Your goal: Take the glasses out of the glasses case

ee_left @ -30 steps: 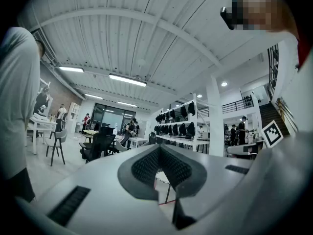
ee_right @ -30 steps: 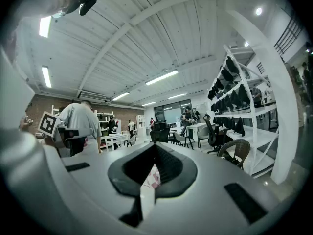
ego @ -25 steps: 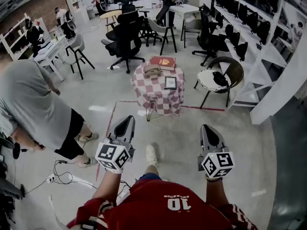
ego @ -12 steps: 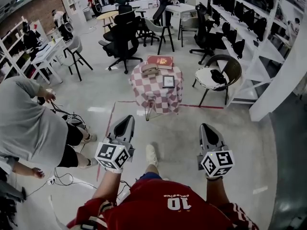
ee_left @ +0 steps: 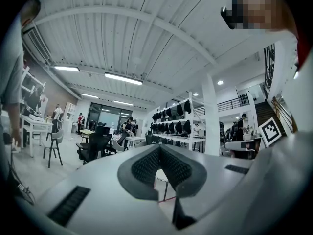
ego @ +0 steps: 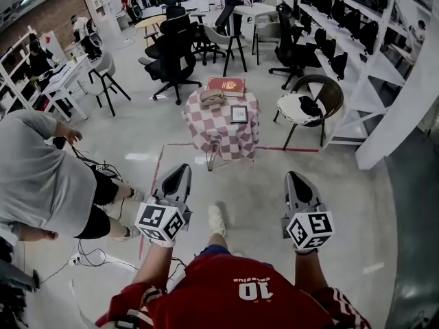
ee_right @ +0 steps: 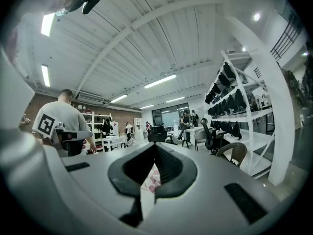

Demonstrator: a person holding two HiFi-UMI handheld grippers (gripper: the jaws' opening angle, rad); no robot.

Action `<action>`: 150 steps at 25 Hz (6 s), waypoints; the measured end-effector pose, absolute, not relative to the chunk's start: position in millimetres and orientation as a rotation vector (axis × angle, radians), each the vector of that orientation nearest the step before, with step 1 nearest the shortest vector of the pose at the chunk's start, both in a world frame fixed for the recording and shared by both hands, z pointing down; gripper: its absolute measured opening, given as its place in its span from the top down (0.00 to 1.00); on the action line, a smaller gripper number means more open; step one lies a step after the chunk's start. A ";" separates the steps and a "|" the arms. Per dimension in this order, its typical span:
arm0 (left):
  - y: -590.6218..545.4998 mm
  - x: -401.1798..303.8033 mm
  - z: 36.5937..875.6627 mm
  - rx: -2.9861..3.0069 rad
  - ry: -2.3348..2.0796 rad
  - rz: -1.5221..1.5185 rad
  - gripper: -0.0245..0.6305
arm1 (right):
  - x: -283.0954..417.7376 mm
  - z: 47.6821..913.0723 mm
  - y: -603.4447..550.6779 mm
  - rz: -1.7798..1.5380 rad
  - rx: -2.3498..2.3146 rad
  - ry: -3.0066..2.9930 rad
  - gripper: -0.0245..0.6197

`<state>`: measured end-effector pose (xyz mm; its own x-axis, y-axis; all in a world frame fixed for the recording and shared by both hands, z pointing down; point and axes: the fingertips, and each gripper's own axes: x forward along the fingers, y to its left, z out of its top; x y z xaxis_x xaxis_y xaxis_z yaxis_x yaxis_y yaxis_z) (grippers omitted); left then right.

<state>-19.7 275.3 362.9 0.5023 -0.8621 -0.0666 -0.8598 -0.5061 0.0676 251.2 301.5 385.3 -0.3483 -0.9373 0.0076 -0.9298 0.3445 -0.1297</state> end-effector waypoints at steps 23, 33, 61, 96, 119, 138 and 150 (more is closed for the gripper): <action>234.9 -33.1 373.7 2.691 -1.561 -0.070 0.95 | 236.0 400.7 258.6 -0.267 -1.692 2.535 0.94; 132.8 -54.9 392.0 2.655 -1.574 -0.020 0.95 | 208.6 421.9 163.1 -0.345 -1.669 2.610 0.94; -159.9 -121.8 355.0 2.678 -1.467 -0.109 0.95 | 105.3 358.7 -134.9 -0.267 -1.616 2.679 0.94; -323.0 -134.6 370.3 2.652 -1.486 -0.130 0.95 | 68.8 379.6 -323.2 -0.197 -1.514 2.791 0.94; -336.9 -125.0 405.3 2.609 -1.496 -0.063 0.95 | 37.5 524.7 -367.5 -0.257 -1.282 3.288 0.84; -420.0 -114.1 444.1 2.481 -1.610 0.011 0.95 | 10.2 657.4 -471.8 -0.260 -0.979 3.659 0.84; -453.4 -128.2 474.4 2.342 -1.662 0.086 0.95 | -13.9 739.0 -507.9 -0.206 -0.796 3.878 0.84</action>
<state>-128.2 -453.4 474.4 0.3410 -0.9182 0.2014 -0.9341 -0.3068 0.1827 -13.9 -507.9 739.0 -0.6123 -0.2920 0.7348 -0.3680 0.9277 0.0620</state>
